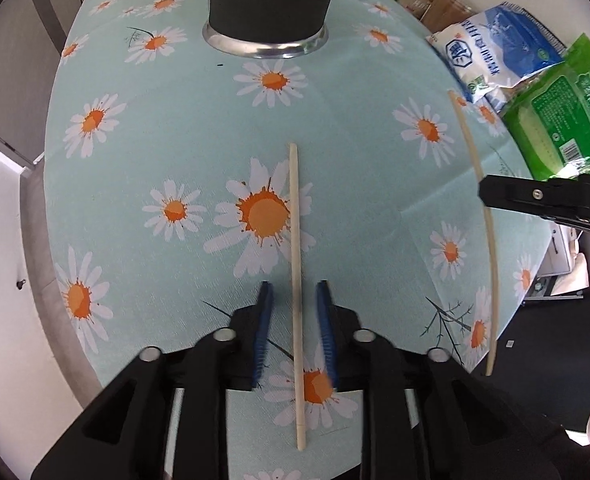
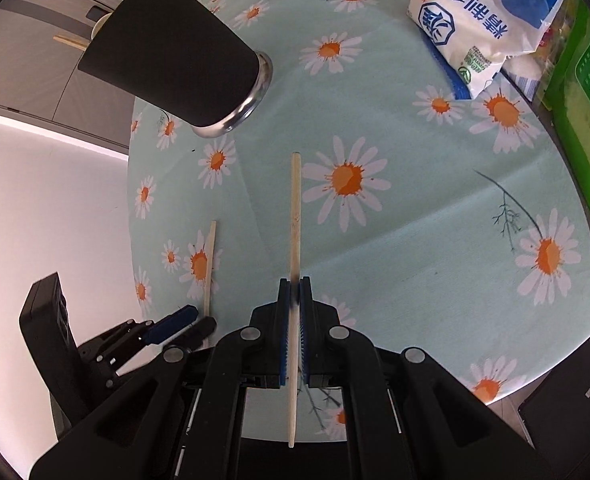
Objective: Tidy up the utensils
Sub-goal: 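Grasp the other chopstick with the left tool while the right tool holds its chopstick, then lift both chopsticks and carry them toward the black holder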
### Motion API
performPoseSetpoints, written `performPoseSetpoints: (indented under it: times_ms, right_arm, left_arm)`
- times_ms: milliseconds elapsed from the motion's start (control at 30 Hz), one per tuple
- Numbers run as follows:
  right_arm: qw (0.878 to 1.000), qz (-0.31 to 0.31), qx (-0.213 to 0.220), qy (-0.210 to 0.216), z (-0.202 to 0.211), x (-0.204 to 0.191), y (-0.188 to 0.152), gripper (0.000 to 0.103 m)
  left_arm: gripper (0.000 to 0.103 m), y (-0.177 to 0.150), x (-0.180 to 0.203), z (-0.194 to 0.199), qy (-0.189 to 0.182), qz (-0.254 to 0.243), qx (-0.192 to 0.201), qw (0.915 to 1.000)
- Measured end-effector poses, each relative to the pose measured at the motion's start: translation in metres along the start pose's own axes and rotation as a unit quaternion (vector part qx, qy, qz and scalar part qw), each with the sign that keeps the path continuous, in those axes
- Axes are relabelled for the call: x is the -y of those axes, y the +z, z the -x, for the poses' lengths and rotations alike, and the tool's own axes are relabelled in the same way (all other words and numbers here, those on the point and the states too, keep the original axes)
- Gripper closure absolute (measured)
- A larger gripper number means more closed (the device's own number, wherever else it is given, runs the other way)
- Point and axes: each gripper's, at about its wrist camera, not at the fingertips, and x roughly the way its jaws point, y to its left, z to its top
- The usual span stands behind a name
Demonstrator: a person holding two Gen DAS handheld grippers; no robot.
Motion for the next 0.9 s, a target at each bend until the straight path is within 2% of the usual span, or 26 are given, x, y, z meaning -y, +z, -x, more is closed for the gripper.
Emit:
performPoseSetpoints:
  times_ms: [67, 100, 133, 233, 367, 567, 900]
  right_arm:
    - [1.0, 0.009, -0.003, 0.005, 0.004, 0.006, 0.003, 0.097]
    - [1.0, 0.013, -0.003, 0.006, 0.005, 0.009, 0.004, 0.097]
    - [1.0, 0.016, -0.004, 0.008, 0.006, 0.012, 0.006, 0.097]
    - [1.0, 0.024, -0.01, 0.015, 0.005, 0.02, 0.012, 0.097]
    - [0.999, 0.041, -0.026, 0.024, -0.002, 0.022, 0.02, 0.097]
    - [0.997, 0.069, -0.033, 0.023, -0.002, 0.018, 0.037, 0.097]
    - [0.995, 0.095, -0.027, 0.02, 0.004, -0.008, 0.036, 0.097]
  left_arm:
    - [0.09, 0.003, 0.0, -0.001, -0.002, 0.012, -0.008, 0.9999]
    - [0.096, 0.003, 0.0, -0.002, 0.003, 0.013, -0.011, 0.9998]
    - [0.097, 0.003, 0.002, -0.003, 0.01, 0.012, -0.012, 0.9998]
    - [0.099, 0.003, 0.005, -0.004, 0.026, 0.017, -0.014, 0.9994]
    - [0.099, 0.006, 0.002, -0.005, 0.017, 0.058, -0.015, 0.9981]
    - [0.099, 0.01, -0.001, 0.004, 0.015, 0.093, 0.006, 0.9955]
    - [0.099, 0.013, -0.01, 0.041, -0.013, 0.11, 0.063, 0.9918]
